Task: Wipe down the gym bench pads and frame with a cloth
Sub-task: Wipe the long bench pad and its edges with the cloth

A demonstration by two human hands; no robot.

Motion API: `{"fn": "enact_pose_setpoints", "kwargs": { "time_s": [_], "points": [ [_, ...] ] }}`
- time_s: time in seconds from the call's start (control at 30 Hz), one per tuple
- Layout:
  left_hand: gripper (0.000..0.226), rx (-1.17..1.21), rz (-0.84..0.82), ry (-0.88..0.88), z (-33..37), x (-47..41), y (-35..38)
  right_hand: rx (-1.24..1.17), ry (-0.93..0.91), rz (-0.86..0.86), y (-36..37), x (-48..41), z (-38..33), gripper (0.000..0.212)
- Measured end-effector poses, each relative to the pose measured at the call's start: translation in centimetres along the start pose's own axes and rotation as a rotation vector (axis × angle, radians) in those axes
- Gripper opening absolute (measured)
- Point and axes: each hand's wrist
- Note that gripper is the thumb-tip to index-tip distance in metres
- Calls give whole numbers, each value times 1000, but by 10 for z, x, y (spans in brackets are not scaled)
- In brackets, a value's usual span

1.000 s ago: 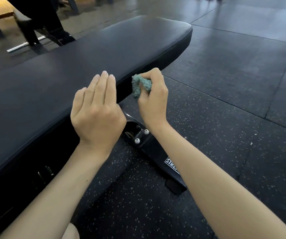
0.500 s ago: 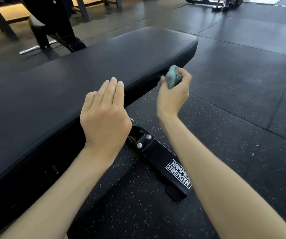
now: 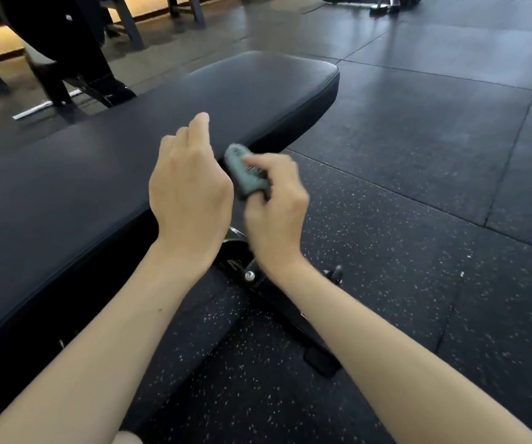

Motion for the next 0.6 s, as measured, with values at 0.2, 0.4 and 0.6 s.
{"fn": "enact_pose_setpoints", "kwargs": {
  "time_s": [0.2, 0.4, 0.6],
  "points": [
    [38, -92, -120, 107, 0, 0, 9, 77, 261, 110, 14, -31, 15, 35],
    [49, -85, -98, 186, 2, 1, 11, -32, 240, -23, 12, 1, -1, 36],
    [44, -222, 26, 302, -4, -1, 24, 3, 297, 156, 29, -34, 20, 34]
  ]
}}
Point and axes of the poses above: each hand's wrist, its own x-axis away from the middle knuckle, its own y-axis out of the palm, z = x × y, and after that the axes turned 5 degrees about -y, right-handed
